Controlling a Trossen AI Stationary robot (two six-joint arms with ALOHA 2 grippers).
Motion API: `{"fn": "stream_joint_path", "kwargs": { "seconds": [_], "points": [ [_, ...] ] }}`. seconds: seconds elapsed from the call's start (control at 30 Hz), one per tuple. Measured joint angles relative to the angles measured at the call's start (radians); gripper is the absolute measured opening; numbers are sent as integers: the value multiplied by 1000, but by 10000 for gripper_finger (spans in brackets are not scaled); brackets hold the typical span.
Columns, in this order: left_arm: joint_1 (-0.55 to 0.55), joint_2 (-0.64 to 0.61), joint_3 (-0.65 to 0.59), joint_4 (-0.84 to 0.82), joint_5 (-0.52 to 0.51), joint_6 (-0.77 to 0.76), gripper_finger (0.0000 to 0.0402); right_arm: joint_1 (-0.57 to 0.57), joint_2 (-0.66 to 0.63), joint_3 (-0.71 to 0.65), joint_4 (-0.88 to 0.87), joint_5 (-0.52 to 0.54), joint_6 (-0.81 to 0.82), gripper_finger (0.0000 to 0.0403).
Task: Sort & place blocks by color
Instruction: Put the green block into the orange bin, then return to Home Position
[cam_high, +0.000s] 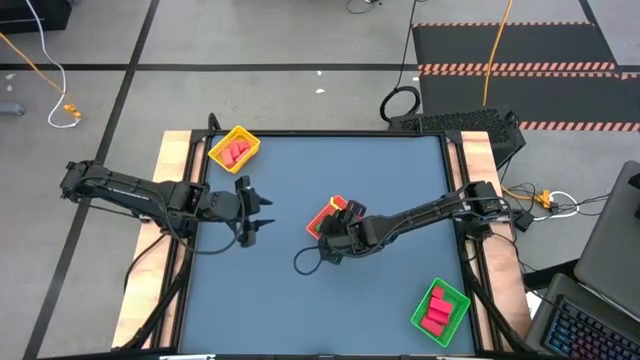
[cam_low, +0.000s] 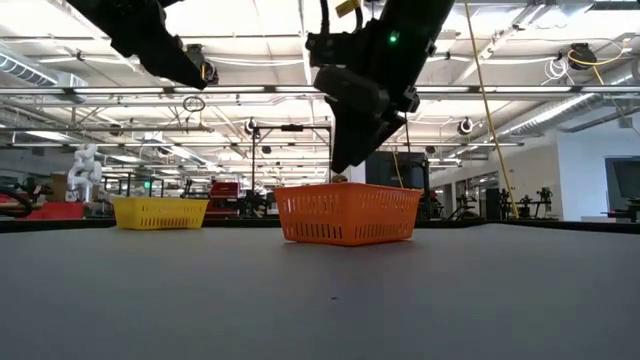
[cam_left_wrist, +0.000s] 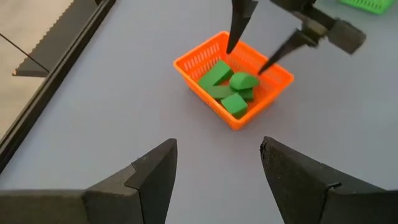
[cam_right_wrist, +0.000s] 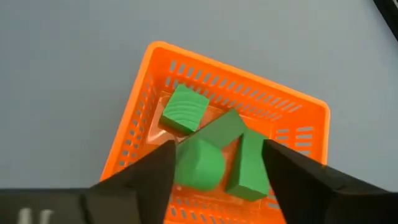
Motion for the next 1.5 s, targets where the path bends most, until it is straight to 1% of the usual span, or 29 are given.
{"fn": "stream_joint_path", "kwargs": {
  "seconds": [0.13,0.27,0.43,0.53,0.73,0.87,1.0,1.1,1.13,1.2,1.27,1.33,1.37,1.43,1.5],
  "points": [
    [-1,0,0,28,0,-10,234,0,0,0,-14,-1,6,271],
    [-10,0,-2,30,1,-24,234,0,0,0,-17,-1,-25,279],
    [-14,0,-31,71,2,16,234,15,-3,0,-51,-1,-75,265],
    [-14,0,-39,93,2,34,234,26,-26,0,-48,0,-88,255],
    [-13,-11,-39,172,6,66,234,41,-98,0,-30,4,-123,239],
    [-13,-66,-39,196,37,43,234,51,-190,-37,11,6,-165,228],
    [-37,-154,-62,165,46,-15,234,54,-338,-193,133,2,-202,213],
    [-72,-254,-149,155,42,-36,234,53,-483,-364,271,-2,-215,203],
    [-78,-294,-184,155,25,-47,234,53,-533,-428,325,-12,-222,199],
    [-81,-378,-253,194,-12,-66,234,50,-637,-552,439,-81,-233,188],
    [-74,-463,-322,236,-26,-60,225,37,-740,-668,547,-148,-239,166],
    [-63,-543,-372,282,-25,-29,199,22,-837,-770,632,-186,-240,134],
    [-56,-580,-391,294,-22,-14,180,15,-883,-818,651,-187,-243,114],
    [-42,-646,-421,295,-12,12,129,1,-963,-901,698,-189,-251,68],
    [-28,-692,-443,297,11,31,64,-13,-1040,-977,739,-194,-270,22]
  ]
}}
